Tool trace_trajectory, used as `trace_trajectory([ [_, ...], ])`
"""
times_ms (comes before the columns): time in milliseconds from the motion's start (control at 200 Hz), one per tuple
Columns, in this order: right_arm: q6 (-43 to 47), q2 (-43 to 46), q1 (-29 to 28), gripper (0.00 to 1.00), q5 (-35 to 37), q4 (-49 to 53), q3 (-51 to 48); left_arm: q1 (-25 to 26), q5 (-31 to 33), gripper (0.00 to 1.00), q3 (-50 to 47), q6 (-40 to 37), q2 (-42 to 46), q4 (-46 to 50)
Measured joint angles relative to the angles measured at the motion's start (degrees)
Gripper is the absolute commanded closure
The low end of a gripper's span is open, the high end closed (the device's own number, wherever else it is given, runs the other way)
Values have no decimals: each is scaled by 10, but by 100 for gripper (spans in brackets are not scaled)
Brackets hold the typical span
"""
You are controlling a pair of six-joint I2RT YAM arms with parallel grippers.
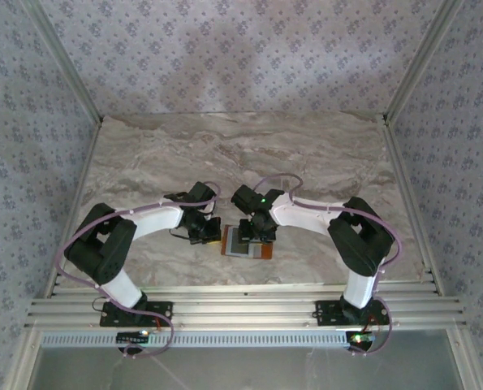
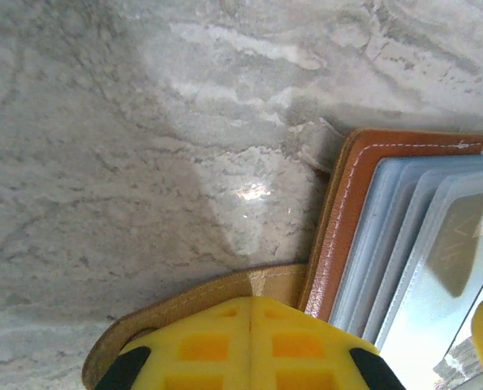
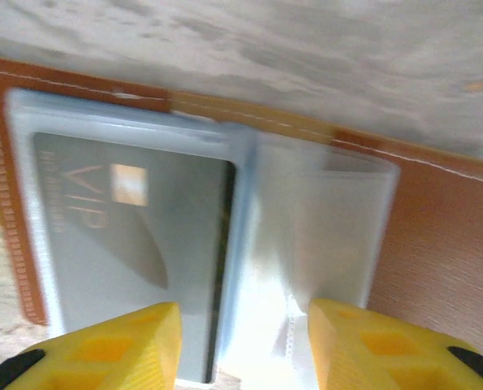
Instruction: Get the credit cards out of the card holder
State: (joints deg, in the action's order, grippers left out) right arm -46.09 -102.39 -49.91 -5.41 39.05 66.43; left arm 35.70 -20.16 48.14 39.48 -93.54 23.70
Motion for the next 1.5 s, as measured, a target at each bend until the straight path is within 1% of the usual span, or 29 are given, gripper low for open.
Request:
trace_trajectory([
  [110,5,0,-3,48,40,51,20,0,-1,94,0,0,0,0],
  [270,7,9,-8,48,83,101,37,0,-2,94,0,0,0,1],
  [495,7,16,-7,52,106,129,33,0,-2,94,7,0,0,13],
  [600,7,16,-5,56,106,128,28,1,-2,93,25,0,0,27],
  [695,10,18,-4,64,105,117,15,5,-2,93,46,0,1,34],
  [745,14,18,-4,64,103,115,10,8,-3,93,55,0,1,35],
  [969,25,18,3,64,101,91,5,28,-11,93,77,0,1,37],
  [1124,31,27,7,61,102,91,5,37,-13,93,86,0,-4,37],
  [1354,30,89,9,61,89,85,5,45,-15,93,87,0,-33,34],
  [1504,19,130,18,63,44,27,-22,45,-15,93,87,0,-43,32],
])
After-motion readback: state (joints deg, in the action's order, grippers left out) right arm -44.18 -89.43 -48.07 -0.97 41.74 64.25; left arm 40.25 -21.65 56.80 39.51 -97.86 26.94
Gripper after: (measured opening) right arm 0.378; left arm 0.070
